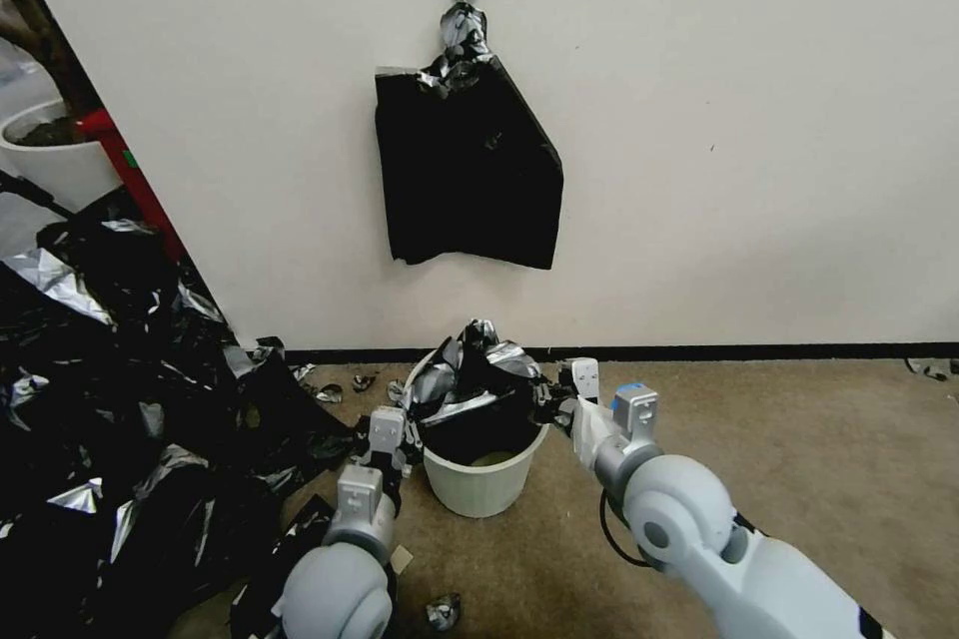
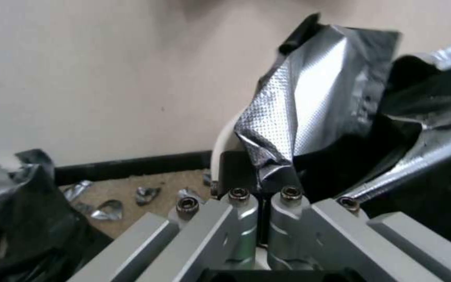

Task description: Place a trash bag onto the trash bin.

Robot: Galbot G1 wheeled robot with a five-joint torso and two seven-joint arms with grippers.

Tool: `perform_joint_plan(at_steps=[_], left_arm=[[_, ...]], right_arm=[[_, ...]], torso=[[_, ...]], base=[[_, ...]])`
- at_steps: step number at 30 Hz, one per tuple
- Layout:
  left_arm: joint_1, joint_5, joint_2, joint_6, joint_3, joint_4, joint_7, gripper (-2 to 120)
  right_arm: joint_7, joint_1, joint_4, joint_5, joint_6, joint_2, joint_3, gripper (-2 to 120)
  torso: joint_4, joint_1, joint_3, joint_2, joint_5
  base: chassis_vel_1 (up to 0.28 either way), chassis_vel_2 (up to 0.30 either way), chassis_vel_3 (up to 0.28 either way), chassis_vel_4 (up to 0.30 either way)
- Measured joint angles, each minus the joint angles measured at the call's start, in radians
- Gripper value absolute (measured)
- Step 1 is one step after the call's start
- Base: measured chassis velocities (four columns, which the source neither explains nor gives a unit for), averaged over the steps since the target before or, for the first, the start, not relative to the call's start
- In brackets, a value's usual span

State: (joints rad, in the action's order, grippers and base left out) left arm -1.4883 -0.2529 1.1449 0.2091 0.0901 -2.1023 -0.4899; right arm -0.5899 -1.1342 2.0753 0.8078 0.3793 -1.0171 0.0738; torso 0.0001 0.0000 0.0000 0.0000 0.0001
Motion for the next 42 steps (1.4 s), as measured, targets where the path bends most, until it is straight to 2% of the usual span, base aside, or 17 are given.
perform_joint_plan(at_steps=[2,3,5,6,8,14,18,20,26,34,38,42], left_arm=[[-0.036,0.006,-0.008,-0.003,0.002,-0.046,-0.049,0],[-0.036,0.006,-0.008,-0.003,0.002,-0.046,-0.049,0],[-0.067,0.008,-0.016,0.011,0.004,-0.089,-0.109,0],[-0.067,0.008,-0.016,0.011,0.004,-0.089,-0.109,0],[-0.091,0.006,-0.022,0.041,0.000,-0.110,-0.152,0],[-0.109,0.000,-0.012,0.072,-0.014,-0.102,-0.199,0],[-0.122,-0.001,0.006,0.076,-0.016,-0.066,-0.222,0],[-0.118,-0.005,0.028,0.067,-0.015,-0.015,-0.235,0],[-0.090,-0.024,0.064,0.043,-0.004,0.061,-0.239,0],[-0.029,-0.035,0.101,0.035,0.015,0.130,-0.199,0],[0.030,-0.043,0.117,0.064,0.008,0.198,-0.190,0],[0.066,-0.060,0.124,0.082,0.002,0.251,-0.190,0]], right_arm=[[-0.103,-0.040,0.095,0.033,0.021,0.020,0.022,0],[-0.103,-0.040,0.095,0.033,0.021,0.020,0.022,0],[-0.194,-0.089,0.176,0.077,0.048,0.040,0.051,0],[-0.194,-0.089,0.176,0.077,0.048,0.040,0.051,0],[-0.244,-0.130,0.224,0.100,0.066,0.056,0.078,0],[-0.296,-0.159,0.217,0.113,0.082,0.052,0.095,0],[-0.311,-0.167,0.170,0.090,0.084,0.043,0.098,0],[-0.311,-0.167,0.133,0.060,0.084,0.035,0.106,0],[-0.300,-0.150,0.073,0.017,0.087,0.022,0.123,0],[-0.240,-0.123,-0.012,-0.067,0.087,-0.003,0.128,0],[-0.222,-0.101,-0.114,-0.098,0.090,-0.038,0.129,0],[-0.206,-0.091,-0.164,-0.109,0.091,-0.063,0.126,0]], torso=[[0.0000,0.000,0.000,0.000,-0.0003],[0.0000,0.000,0.000,0.000,-0.0003],[-0.0001,0.000,0.000,0.000,-0.0002],[-0.0001,0.000,0.000,0.000,-0.0002],[-0.0001,0.000,0.000,0.000,-0.0002],[-0.0001,0.000,0.000,0.000,-0.0002],[-0.0001,0.000,0.000,0.000,-0.0001],[-0.0001,0.000,0.000,0.000,-0.0001],[-0.0001,0.000,0.000,0.000,-0.0001],[-0.0001,0.000,0.000,0.000,-0.0001],[-0.0001,0.000,0.000,0.000,-0.0001],[-0.0001,0.000,0.000,0.000,-0.0001]], base=[[0.000,0.000,0.000,0.000],[0.000,0.000,0.000,0.000],[0.000,0.000,0.000,0.000],[0.000,0.000,0.000,0.000],[0.000,0.000,0.000,0.000],[0.000,0.000,0.000,0.000],[0.000,0.000,0.000,0.000],[0.000,0.000,0.000,0.000],[0.000,0.000,0.000,0.000],[0.000,0.000,0.000,0.000],[0.000,0.000,0.000,0.000],[0.000,0.000,0.000,0.000]])
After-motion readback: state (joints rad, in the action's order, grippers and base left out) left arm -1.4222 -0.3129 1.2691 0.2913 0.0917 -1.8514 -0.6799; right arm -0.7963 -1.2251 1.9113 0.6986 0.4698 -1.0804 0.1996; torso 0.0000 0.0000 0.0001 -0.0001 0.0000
